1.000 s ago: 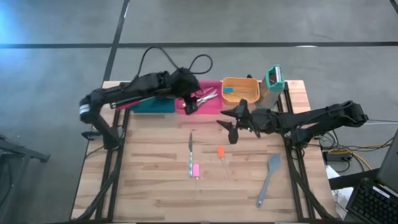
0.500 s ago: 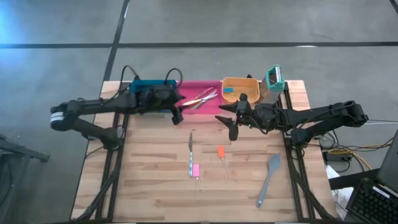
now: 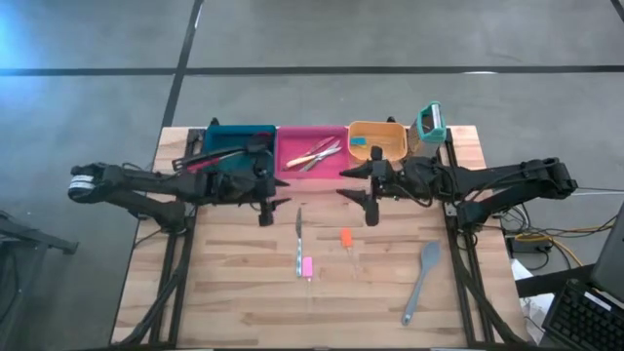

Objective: Pick & Place Kitchen Items
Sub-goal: Put the orange spatula into the yellow bin

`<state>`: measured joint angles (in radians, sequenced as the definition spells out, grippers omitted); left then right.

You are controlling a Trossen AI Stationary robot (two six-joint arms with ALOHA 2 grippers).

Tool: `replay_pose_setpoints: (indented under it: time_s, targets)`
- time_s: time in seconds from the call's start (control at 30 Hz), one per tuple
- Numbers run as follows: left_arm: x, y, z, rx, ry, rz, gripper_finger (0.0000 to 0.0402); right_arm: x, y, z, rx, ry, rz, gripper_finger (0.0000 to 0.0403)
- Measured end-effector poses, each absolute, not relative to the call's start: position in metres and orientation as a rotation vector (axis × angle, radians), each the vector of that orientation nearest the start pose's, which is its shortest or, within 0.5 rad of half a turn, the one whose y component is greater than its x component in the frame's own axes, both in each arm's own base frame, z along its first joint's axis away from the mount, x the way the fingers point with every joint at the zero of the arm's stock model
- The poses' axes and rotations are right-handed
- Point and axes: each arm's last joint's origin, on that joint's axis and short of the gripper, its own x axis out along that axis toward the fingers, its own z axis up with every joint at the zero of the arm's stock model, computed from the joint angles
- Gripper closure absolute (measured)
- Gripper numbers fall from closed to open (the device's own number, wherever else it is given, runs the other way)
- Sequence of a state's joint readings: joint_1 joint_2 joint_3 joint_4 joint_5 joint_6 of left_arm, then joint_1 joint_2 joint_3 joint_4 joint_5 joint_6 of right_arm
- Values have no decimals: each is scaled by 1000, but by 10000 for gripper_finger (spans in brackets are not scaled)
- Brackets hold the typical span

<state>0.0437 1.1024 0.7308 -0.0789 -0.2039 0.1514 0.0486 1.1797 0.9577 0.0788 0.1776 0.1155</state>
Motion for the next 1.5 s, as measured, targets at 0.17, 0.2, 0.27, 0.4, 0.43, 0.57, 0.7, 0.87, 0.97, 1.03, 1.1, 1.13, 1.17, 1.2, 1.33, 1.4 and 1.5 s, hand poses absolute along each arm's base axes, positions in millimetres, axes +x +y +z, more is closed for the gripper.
replay_pose_setpoints:
  time_s: [0.17, 0.2, 0.27, 0.4, 0.43, 0.57, 0.7, 0.87, 0.97, 1.03, 1.1, 1.13, 1.17, 1.2, 1.33, 1.4, 1.5]
  targets:
    - [236, 4, 257, 169, 492, 162, 206, 264, 9, 338, 93, 248, -153, 184]
    - [235, 1, 257, 161, 491, 153, 206, 263, 10, 338, 98, 267, -164, 183]
    - [235, -5, 258, 149, 487, 134, 207, 261, 12, 337, 105, 311, -191, 184]
    - [236, -14, 259, 142, 471, 106, 207, 255, 21, 337, 90, 401, -286, 184]
    - [236, -15, 258, 142, 471, 103, 207, 252, 25, 337, 93, 427, -322, 184]
    - [236, -15, 258, 145, 474, 130, 207, 236, 42, 337, 125, 540, -441, 196]
    - [236, -12, 259, 169, 461, 207, 207, 221, 61, 338, 234, 611, -480, 216]
    - [236, -8, 260, 201, 457, 301, 207, 215, 78, 330, 326, 678, -526, 244]
    - [236, -8, 260, 189, 457, 306, 207, 222, 84, 320, 328, 717, -553, 262]
    - [235, -8, 258, 187, 461, 307, 207, 227, 86, 312, 299, 751, -567, 272]
    - [234, -7, 254, 188, 470, 308, 207, 232, 89, 304, 272, 782, -580, 281]
    - [234, -7, 251, 183, 474, 309, 207, 235, 89, 299, 250, 804, -590, 284]
    - [233, -7, 249, 176, 476, 311, 207, 239, 90, 293, 225, 830, -598, 287]
    - [233, -7, 246, 170, 478, 313, 207, 242, 90, 288, 208, 848, -604, 289]
    - [232, -7, 238, 160, 457, 317, 207, 255, 85, 274, 199, 912, -633, 281]
    - [232, -6, 239, 156, 447, 319, 207, 260, 82, 268, 218, 955, -633, 267]
    - [232, -6, 240, 156, 443, 319, 206, 265, 78, 261, 235, 993, -640, 241]
